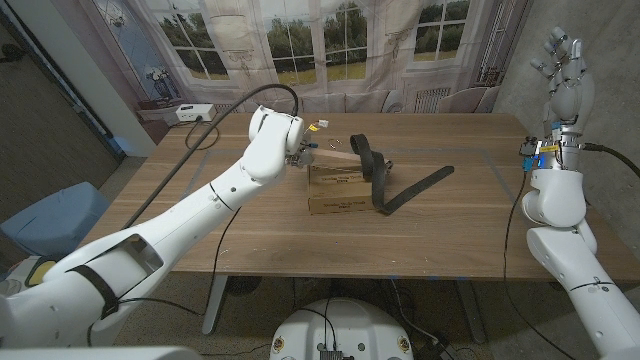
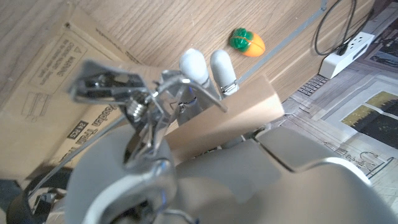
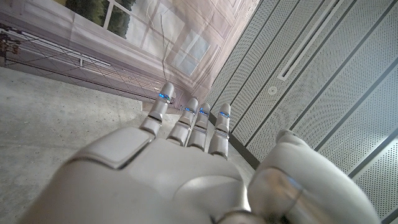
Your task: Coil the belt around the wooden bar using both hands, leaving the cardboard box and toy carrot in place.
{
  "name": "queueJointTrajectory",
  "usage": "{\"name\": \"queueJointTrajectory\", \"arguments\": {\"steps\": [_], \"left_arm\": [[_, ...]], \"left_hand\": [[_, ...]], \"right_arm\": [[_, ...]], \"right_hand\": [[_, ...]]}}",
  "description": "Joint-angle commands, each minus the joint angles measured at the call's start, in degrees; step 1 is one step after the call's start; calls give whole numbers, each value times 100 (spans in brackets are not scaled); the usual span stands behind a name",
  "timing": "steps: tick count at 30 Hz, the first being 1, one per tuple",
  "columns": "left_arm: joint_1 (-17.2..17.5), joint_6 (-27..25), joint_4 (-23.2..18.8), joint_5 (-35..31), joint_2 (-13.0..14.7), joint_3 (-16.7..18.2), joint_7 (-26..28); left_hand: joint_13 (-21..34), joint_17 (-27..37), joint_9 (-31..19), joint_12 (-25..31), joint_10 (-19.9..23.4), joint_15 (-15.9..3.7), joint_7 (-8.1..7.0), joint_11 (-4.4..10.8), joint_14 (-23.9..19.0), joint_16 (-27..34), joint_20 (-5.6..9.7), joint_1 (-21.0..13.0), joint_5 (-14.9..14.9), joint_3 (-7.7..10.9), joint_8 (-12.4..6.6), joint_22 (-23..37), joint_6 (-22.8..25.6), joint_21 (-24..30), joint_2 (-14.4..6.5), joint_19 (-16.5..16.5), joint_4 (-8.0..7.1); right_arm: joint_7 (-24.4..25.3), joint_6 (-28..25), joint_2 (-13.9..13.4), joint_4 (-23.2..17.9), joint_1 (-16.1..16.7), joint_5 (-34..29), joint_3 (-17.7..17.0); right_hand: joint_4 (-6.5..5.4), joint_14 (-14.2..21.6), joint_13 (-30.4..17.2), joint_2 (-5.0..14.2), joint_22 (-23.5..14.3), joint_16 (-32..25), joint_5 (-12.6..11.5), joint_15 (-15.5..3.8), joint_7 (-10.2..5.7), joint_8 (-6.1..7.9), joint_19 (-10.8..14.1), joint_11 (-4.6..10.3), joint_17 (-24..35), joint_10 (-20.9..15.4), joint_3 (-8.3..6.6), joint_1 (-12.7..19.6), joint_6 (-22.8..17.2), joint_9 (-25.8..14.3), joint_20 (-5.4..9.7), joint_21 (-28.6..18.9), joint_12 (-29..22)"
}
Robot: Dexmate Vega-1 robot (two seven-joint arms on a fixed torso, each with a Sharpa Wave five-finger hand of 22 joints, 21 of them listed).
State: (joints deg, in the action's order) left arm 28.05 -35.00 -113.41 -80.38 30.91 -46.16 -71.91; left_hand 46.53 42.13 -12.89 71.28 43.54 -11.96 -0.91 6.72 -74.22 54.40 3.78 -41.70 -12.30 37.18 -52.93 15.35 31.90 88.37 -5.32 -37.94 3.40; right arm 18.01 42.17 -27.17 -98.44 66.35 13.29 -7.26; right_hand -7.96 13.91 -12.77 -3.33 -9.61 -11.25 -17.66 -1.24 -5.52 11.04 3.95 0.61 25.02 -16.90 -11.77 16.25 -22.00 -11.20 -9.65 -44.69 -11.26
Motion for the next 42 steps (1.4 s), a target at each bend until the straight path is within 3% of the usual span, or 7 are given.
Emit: {"name": "queueJointTrajectory", "arguments": {"steps": [1, 7, 12, 19, 23, 33, 42], "left_arm": [[-151, 451, 260, -955, -78, -151, -671], [-69, 716, 162, -915, -88, 31, -697], [104, 843, -117, -805, 8, 212, -431], [463, 924, -569, -937, 230, 443, 91], [899, 814, -899, -588, 360, 840, 880], [2065, 961, -1371, 2336, 567, 2364, 3644], [2619, 2200, -746, 5731, 574, 3454, 5541]], "left_hand": [[-775, -1095, 73, -659, -284, -67, 133, -41, 694, -892, 99, 203, -49, -359, 390, -435, 58, -350, 271, 562, 17], [-2131, -2428, 203, -2134, -1265, 65, -29, 117, 2650, -2733, -498, 807, -388, -580, 1363, -574, -790, -1829, 1132, 2040, -258], [-2609, -2791, 222, -2930, -1891, 253, -244, 85, 3629, -3326, -925, 924, -565, -873, 1935, -573, -1516, -2598, 1545, 2765, -232], [-3197, -3055, 241, -4523, -3705, 1296, -461, -392, 6191, -4266, -1349, 1274, -801, -2172, 3275, -547, -3245, -3964, 1494, 3835, -63], [-3325, -3066, 245, -5050, -4435, 1519, -662, -468, 6963, -4342, -1391, 1524, -824, -2527, 3838, -542, -3941, -4491, 1355, 4314, -221], [-3425, -3092, 247, -5579, -5252, 1743, -811, -537, 7783, -4389, -1443, 1929, -807, -2854, 4263, -535, -4632, -5029, 1186, 4765, -525], [-3450, -3100, 251, -5607, -5213, 1814, -844, -590, 7832, -4341, -1505, 2069, -804, -2946, 4221, -530, -4616, -5144, 1139, 4823, -628]], "right_arm": [[85, 14, 171, -65, 15, -187, -29], [164, 12, 250, -157, 63, -322, -57], [230, -59, 301, -281, 124, -459, -82], [258, -253, 320, -486, 199, -517, -81], [186, -298, 316, -557, 212, -347, -17], [98, -642, 215, -739, 265, -173, 59], [-88, -1232, -62, -926, 274, 261, 107]], "right_hand": [[30, 39, -3, 12, -16, -41, -20, 1, 4, 12, 60, -8, 1, -37, 16, -34, 10, 5, -12, 16, -20], [37, 81, 2, 19, -17, -60, -29, -7, 15, 17, 95, -17, -25, -49, 18, -45, 4, 6, -22, 32, -28], [40, 93, 4, 22, -18, -66, -34, -8, 14, 20, 113, -14, -38, -53, 20, -51, -2, 7, -21, 39, -30], [46, 112, 8, 26, -19, -75, -41, -12, 17, 24, 131, -19, -61, -60, 22, -59, -8, 8, -31, 57, -35], [52, 97, 10, 26, -20, -70, -47, -11, 19, 29, 135, -21, -78, -51, 25, -66, -18, 8, -33, 75, -32], [73, -18, 18, 23, -22, -27, -63, -125, 16, 32, 157, -24, -134, -68, 33, -79, -26, 11, 1, 123, -41], [128, -264, 44, 31, -23, 48, -87, -222, 38, 43, 194, -125, -298, 97, 37, -73, -76, 15, 34, 234, 8]]}}
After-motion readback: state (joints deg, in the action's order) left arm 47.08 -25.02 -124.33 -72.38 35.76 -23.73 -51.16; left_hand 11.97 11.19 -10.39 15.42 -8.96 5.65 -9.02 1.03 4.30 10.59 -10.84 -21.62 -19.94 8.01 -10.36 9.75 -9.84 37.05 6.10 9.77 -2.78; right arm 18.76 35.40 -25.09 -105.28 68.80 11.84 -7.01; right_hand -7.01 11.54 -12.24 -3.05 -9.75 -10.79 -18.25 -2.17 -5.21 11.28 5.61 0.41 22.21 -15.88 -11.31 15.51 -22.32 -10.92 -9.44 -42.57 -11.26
